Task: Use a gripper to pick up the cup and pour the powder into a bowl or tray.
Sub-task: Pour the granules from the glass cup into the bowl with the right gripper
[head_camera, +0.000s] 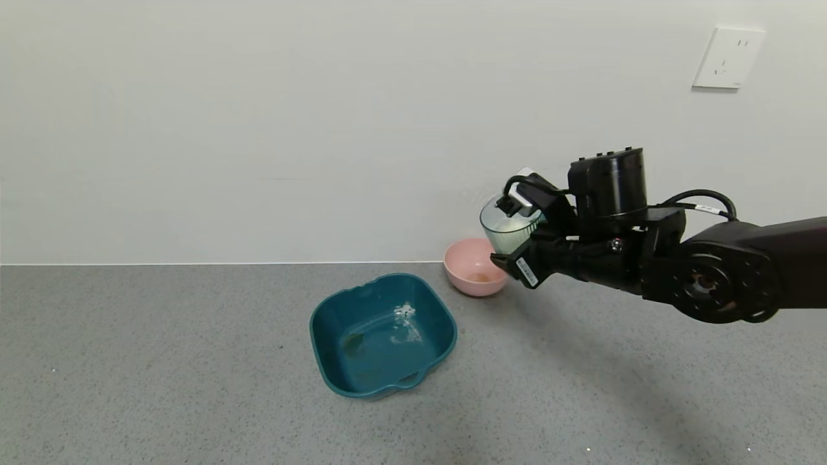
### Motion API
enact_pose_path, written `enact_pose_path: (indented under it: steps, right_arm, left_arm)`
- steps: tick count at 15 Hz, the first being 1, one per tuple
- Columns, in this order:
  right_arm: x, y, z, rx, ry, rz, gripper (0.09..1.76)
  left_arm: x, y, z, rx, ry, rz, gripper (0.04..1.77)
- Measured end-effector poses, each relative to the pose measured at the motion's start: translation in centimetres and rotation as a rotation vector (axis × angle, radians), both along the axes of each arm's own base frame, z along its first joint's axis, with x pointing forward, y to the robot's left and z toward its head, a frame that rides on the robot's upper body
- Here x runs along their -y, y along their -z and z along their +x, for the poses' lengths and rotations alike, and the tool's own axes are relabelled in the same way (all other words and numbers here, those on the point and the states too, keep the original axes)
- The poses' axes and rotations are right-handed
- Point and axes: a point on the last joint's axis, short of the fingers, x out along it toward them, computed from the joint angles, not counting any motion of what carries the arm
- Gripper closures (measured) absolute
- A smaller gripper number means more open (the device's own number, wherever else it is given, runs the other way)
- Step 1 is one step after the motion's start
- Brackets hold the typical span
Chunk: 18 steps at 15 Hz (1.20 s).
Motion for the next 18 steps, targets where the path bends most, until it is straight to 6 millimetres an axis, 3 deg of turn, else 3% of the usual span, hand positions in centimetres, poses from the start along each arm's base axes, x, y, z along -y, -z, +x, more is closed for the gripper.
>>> enact_pose_path:
  steps: [10,18]
  right_arm:
    - [-6.5,2.2,1.3,-0.081,-0.049,-0.222,0.5]
    - [-10.6,2.8,0.5,-0.154,-0.058,-0.495,0.5]
  left_arm:
    - [0.0,0.0,0.0,0.0,0.0,0.0,0.09]
    - [0.0,0.0,0.0,0.0,0.0,0.0,0.09]
